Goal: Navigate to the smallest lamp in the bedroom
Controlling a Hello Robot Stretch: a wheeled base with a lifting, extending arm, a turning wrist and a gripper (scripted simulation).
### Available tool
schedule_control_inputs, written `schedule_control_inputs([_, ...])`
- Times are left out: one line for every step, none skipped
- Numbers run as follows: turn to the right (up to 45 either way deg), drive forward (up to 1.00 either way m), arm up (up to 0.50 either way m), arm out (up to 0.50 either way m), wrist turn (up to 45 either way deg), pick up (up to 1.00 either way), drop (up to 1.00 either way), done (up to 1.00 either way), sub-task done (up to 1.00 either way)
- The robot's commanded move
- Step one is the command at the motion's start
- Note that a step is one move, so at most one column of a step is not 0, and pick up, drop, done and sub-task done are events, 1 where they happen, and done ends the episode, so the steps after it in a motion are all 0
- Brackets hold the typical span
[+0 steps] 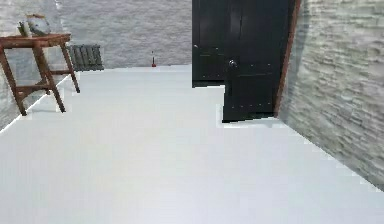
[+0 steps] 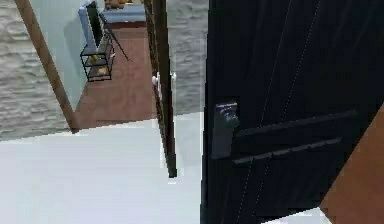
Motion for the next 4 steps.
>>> schedule_control_inputs([45.0, 0.00, 0.00, 0.00, 0.0, 0.00, 0.00, 0.00, 0.00])
schedule_control_inputs([9.0, 0.00, 0.00, 0.00, 0.0, 0.00, 0.00, 0.00, 0.00])
schedule_control_inputs([0.0, 1.00, 0.00, 0.00, 0.0, 0.00, 0.00, 0.00, 0.00])
schedule_control_inputs([15.0, 0.00, 0.00, 0.00, 0.0, 0.00, 0.00, 0.00, 0.00])
